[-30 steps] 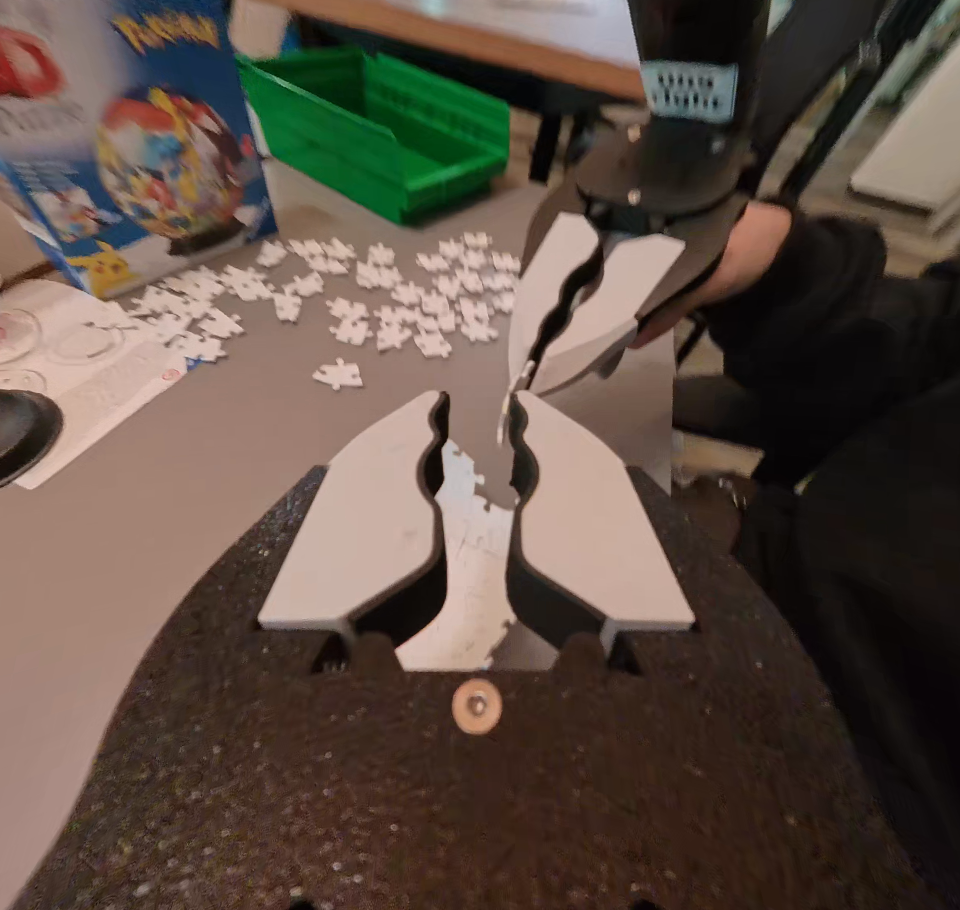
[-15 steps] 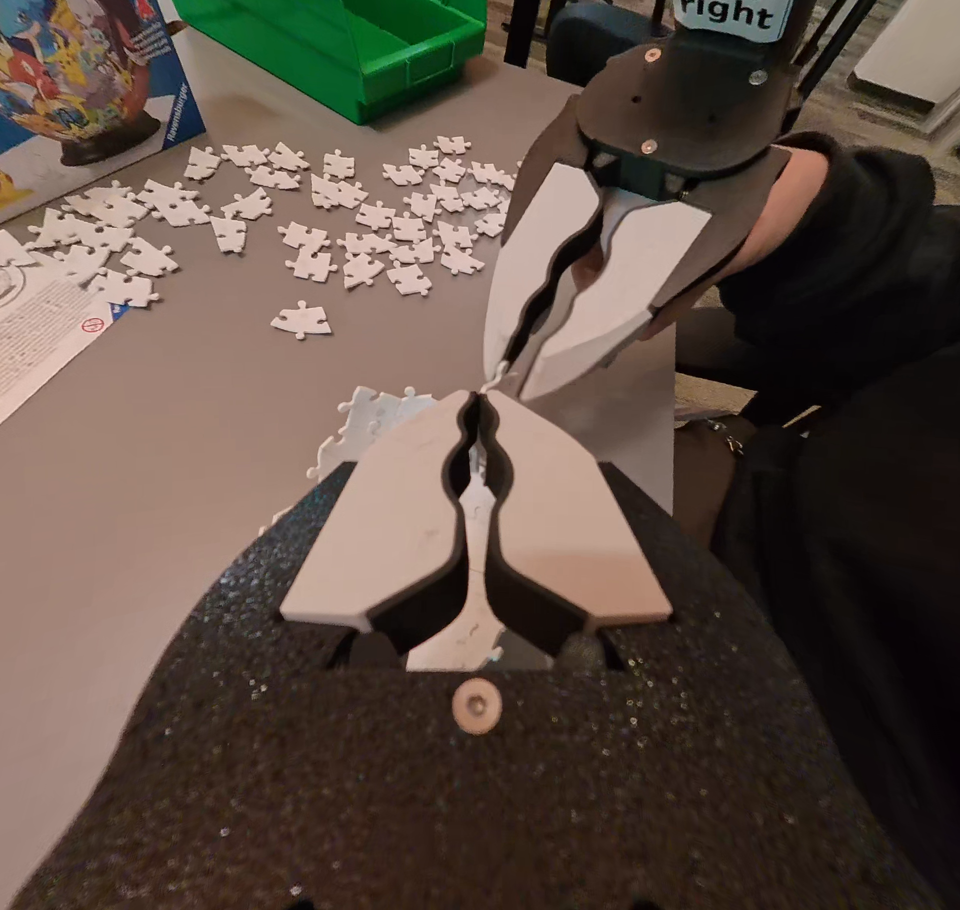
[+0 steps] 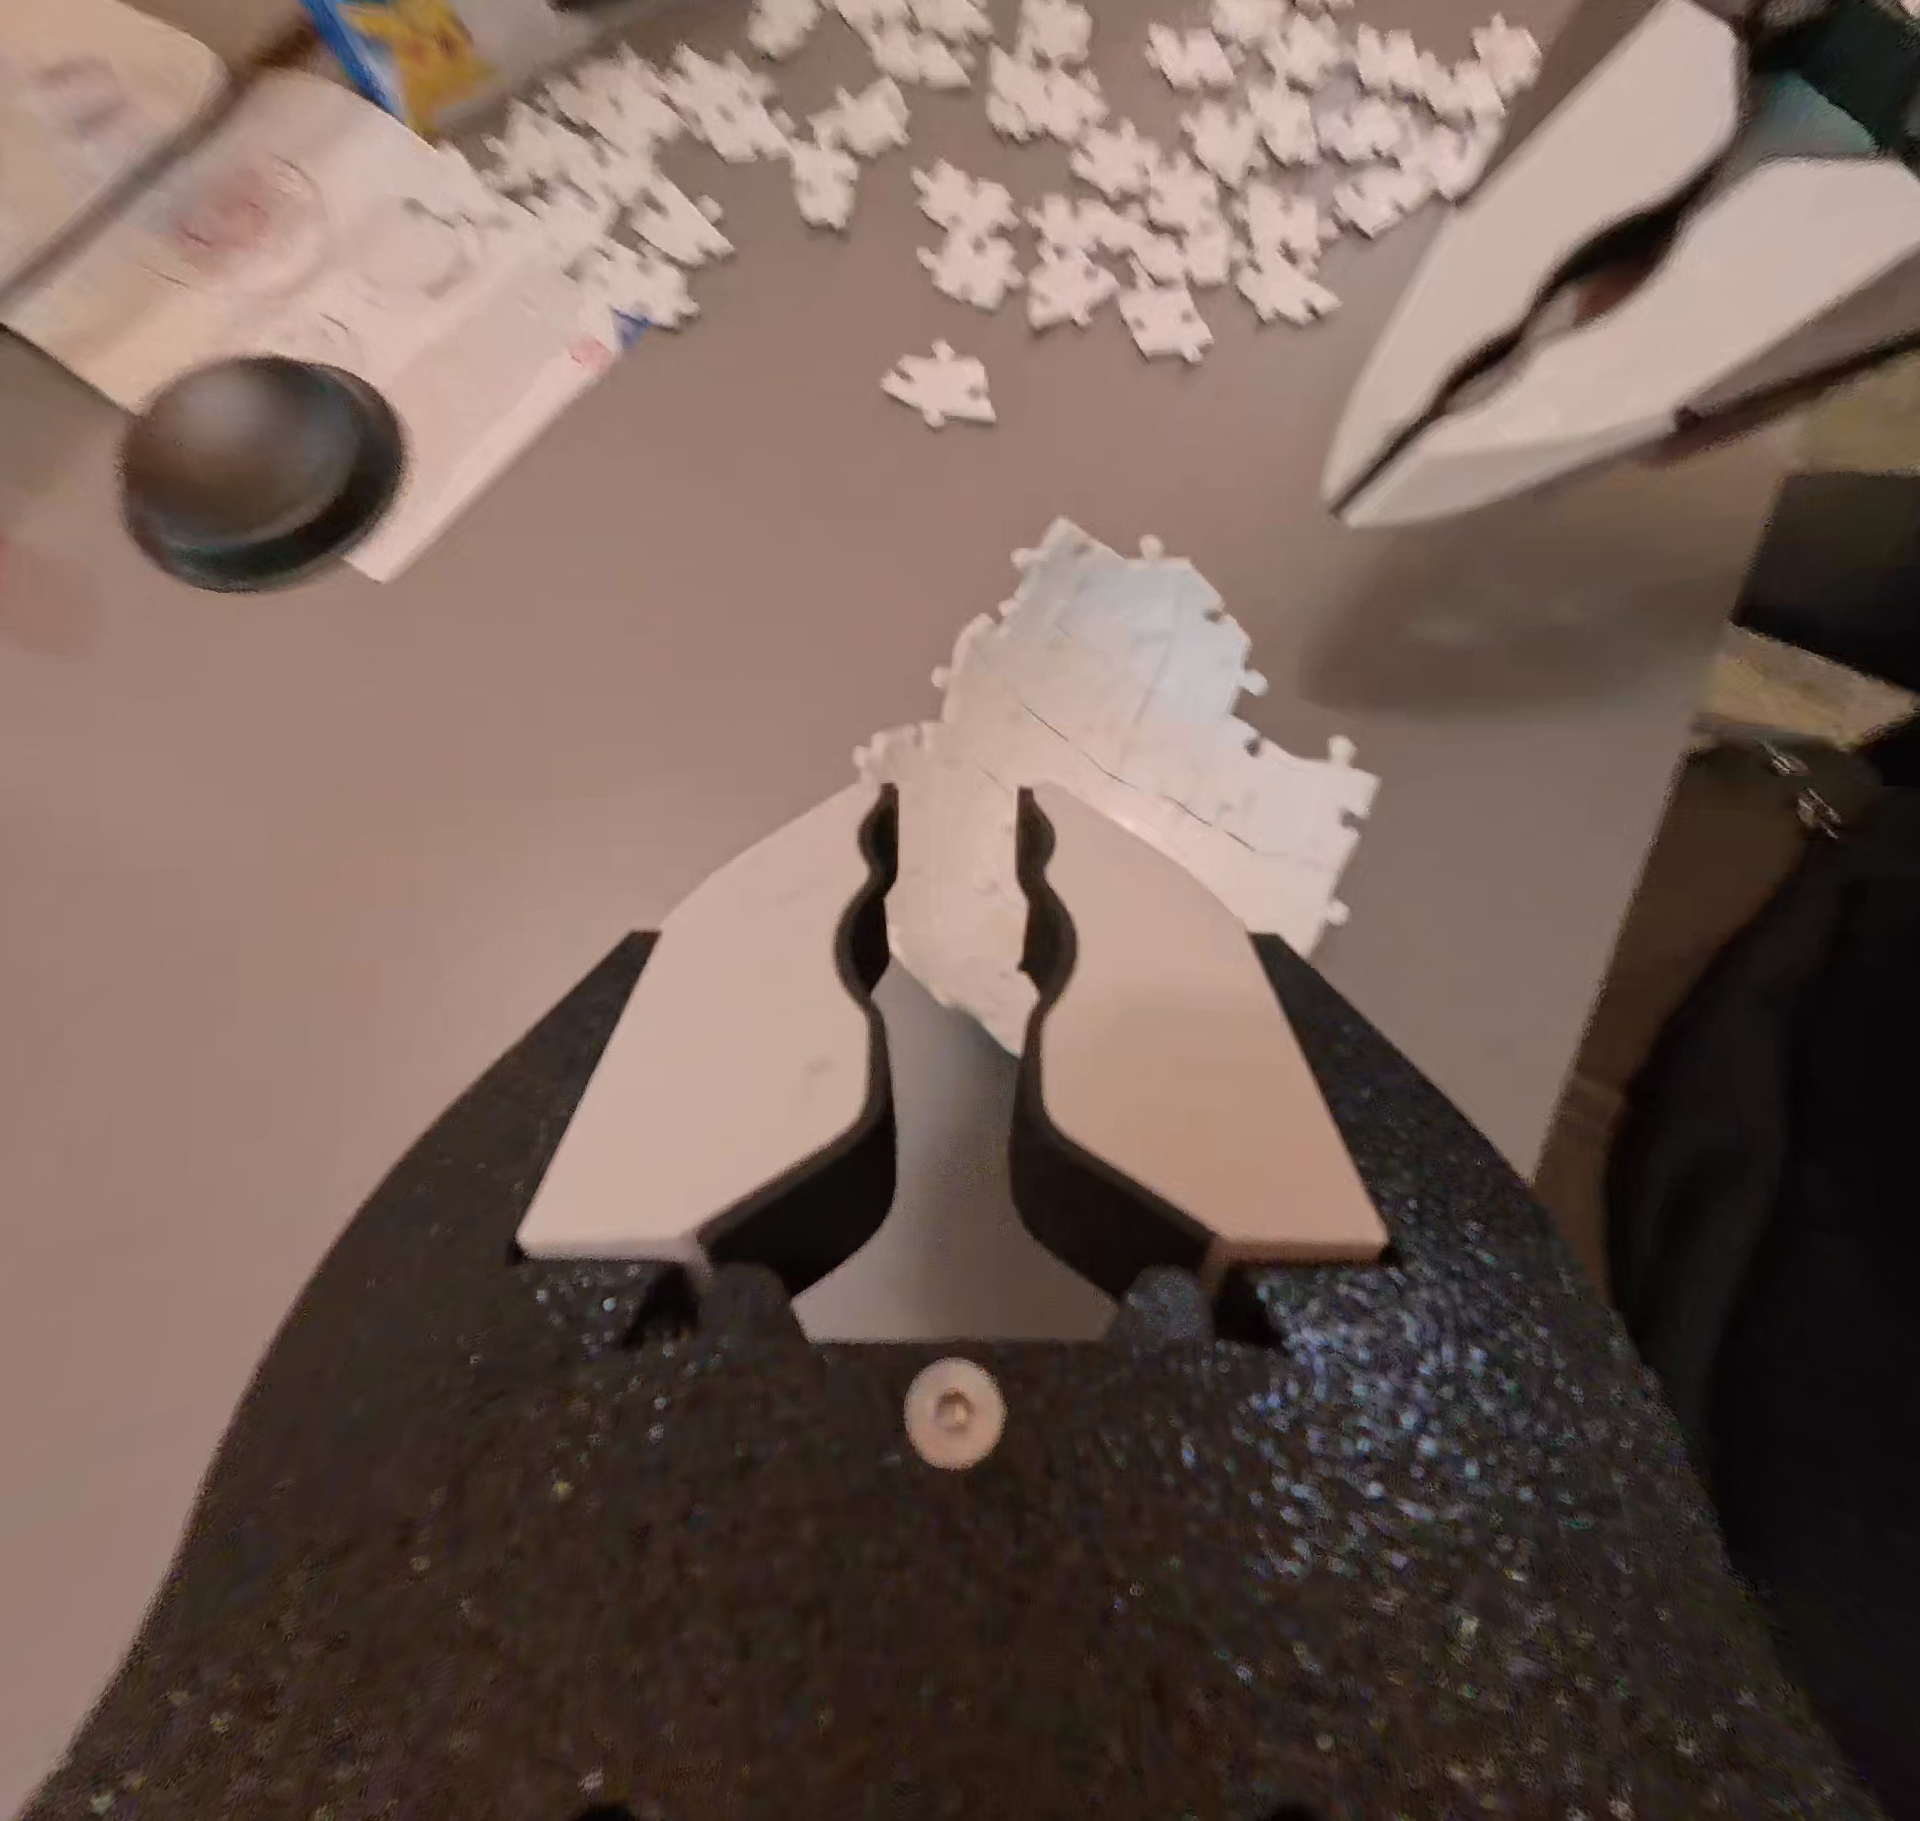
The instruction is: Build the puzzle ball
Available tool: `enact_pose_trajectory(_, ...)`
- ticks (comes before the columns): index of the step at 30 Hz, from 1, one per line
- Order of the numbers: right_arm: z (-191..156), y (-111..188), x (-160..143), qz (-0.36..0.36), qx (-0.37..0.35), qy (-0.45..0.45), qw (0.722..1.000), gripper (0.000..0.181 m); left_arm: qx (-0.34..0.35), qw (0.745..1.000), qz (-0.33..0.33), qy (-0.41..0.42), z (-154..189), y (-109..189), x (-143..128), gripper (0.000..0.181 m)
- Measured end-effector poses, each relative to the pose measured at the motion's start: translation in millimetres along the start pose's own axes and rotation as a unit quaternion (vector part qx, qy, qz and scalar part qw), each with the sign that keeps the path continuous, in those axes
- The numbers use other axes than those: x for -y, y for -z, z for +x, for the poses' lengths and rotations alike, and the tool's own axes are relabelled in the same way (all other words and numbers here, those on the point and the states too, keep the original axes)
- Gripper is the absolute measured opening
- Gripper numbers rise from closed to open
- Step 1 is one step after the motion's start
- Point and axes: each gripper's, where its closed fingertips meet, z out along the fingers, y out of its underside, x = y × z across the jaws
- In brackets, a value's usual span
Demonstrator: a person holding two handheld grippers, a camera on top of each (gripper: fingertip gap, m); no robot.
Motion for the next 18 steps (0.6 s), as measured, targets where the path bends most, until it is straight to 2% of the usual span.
enact_pose_trajectory(4,9.9,1.7,0.0,0.005,-0.026,0.020,0.999,0.000,-0.027,0.993,-0.102,-0.057,29.5,-14.2,-12.5,0.025)
enact_pose_trajectory(7,26.6,5.2,18.0,0.042,-0.035,0.016,0.998,0.002,0.030,0.978,-0.175,-0.108,22.6,-27.5,-20.2,0.031)
enact_pose_trajectory(10,47.3,5.2,28.9,0.050,-0.031,-0.012,0.998,0.024,0.073,0.982,-0.173,-0.035,2.3,-22.9,-19.3,0.037)
enact_pose_trajectory(12,53.5,2.8,31.2,0.050,-0.020,-0.028,0.998,0.031,0.068,0.983,-0.167,0.035,-4.8,-14.8,-26.6,0.046)
enact_pose_trajectory(15,58.2,-3.8,29.9,0.035,-0.013,-0.023,0.999,0.036,0.053,0.972,-0.190,0.129,-13.2,-9.7,-43.2,0.052)
enact_pose_trajectory(18,63.8,-11.4,36.1,0.024,-0.021,-0.015,0.999,0.036,0.026,0.956,-0.225,0.185,-12.7,-12.4,-55.5,0.055)
